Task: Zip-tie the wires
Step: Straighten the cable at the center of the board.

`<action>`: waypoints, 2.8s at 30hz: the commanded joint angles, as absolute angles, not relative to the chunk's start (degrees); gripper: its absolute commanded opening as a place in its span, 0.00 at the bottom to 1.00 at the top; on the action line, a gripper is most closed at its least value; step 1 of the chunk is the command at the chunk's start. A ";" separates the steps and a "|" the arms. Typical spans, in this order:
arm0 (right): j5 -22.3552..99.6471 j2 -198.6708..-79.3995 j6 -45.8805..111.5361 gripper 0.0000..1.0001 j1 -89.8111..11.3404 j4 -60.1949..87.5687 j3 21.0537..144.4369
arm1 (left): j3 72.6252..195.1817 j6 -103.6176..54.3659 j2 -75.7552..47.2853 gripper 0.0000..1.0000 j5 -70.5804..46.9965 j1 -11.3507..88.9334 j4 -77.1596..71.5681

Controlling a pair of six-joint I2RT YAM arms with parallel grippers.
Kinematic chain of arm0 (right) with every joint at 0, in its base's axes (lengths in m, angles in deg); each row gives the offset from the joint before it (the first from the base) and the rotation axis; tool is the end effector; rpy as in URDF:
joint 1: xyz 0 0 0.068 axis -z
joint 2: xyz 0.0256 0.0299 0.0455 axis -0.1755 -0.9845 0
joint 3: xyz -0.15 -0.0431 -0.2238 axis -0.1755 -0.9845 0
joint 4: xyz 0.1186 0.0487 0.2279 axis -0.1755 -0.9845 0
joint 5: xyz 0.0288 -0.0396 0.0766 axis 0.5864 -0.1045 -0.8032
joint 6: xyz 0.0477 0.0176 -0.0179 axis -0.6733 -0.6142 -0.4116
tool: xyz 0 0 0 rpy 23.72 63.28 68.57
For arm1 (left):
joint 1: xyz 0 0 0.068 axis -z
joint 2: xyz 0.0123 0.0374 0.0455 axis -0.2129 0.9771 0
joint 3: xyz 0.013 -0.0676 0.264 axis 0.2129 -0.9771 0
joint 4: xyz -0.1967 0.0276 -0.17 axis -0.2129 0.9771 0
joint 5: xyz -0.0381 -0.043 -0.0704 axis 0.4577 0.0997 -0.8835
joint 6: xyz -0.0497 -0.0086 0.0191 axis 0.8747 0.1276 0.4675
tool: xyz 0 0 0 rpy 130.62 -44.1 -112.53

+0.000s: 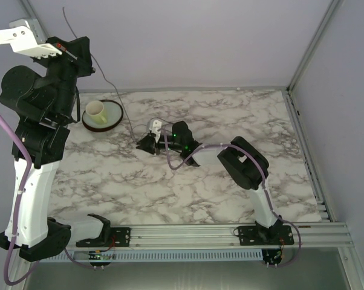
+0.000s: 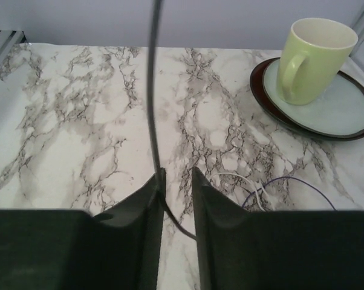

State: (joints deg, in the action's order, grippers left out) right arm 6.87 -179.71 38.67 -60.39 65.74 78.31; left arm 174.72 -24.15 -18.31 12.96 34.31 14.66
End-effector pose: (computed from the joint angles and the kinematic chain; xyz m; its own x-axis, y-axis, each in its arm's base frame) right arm 0.2781 0.3701 0.1885 -0.0069 0.0122 -0.9999 -1.0000 0.0050 0.0070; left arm 0.1666 -0.0564 0.6191 0.3759 -0.3680 -0.8505 0.2067 0.9279 -0.3102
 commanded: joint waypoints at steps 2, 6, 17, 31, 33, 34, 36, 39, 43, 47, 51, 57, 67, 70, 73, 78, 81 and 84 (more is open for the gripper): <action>7.72 -178.45 38.11 0.00 -60.82 65.46 83.35 | 176.00 -25.44 -18.96 0.00 14.31 34.18 14.71; 10.09 -175.64 38.21 0.00 -60.82 65.96 85.74 | 174.18 -25.04 -19.41 0.00 14.93 34.22 14.56; 5.27 -166.23 17.40 0.00 -57.09 66.15 89.23 | 168.53 -25.16 -20.95 0.00 18.68 34.09 14.71; 34.60 -137.19 34.02 0.00 -46.71 1.49 73.73 | 150.37 -19.46 -28.48 0.00 22.48 34.06 18.51; 38.34 -133.80 32.83 0.00 -44.88 -4.09 71.34 | 145.10 -16.15 -30.35 0.00 22.09 34.01 19.17; 40.69 -132.01 32.02 0.00 -44.18 -6.69 70.10 | 142.20 -14.44 -31.42 0.00 21.67 34.00 19.29; 45.75 -128.83 31.12 0.00 -42.69 -12.08 67.75 | 135.99 -10.85 -33.57 0.00 21.71 34.02 19.86; 53.51 -124.52 29.27 0.00 -40.02 -18.90 64.62 | 125.82 -4.96 -38.41 0.00 21.45 34.02 19.56; 63.14 -119.46 26.63 0.00 -35.98 -21.71 60.56 | 113.36 2.51 -45.42 0.00 21.68 34.02 18.99; 65.32 -119.34 25.64 0.00 -32.13 -21.75 60.24 | 103.03 10.15 -52.24 0.00 20.51 34.06 18.95; 66.31 -124.37 25.75 0.00 -28.95 -20.74 59.45 | 94.55 15.25 -55.59 0.00 17.51 34.00 19.30; 64.24 -135.61 26.19 0.00 -28.24 -20.53 59.20 | 85.36 21.13 -56.07 0.00 13.83 34.17 16.00; 64.89 -144.53 27.00 0.00 -28.37 -21.24 60.08 | 79.72 22.69 -51.32 0.00 14.91 34.27 10.12; 64.76 -147.31 27.37 0.00 -28.33 -21.95 61.03 | 77.62 23.64 -49.42 0.00 15.41 34.27 7.34; 63.50 -149.20 27.84 0.00 -28.41 -22.15 61.87 | 75.78 24.10 -47.34 0.00 16.04 34.26 5.19; 62.49 -150.71 28.30 0.09 -28.45 -22.74 63.89 | 74.17 24.09 -43.50 0.00 16.43 34.36 1.92; 64.19 -151.29 28.58 0.18 -28.41 -23.26 65.22 | 74.07 24.00 -40.29 0.00 16.47 34.35 -0.16; 66.22 -152.58 29.23 0.29 -28.33 -24.97 66.99 | 74.02 23.82 -37.05 0.00 17.10 34.35 -1.38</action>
State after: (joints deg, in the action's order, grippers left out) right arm 60.92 -151.19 28.16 -29.40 -22.32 63.25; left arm 74.71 24.48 -39.88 13.53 34.82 1.72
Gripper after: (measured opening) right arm 0.242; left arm 0.012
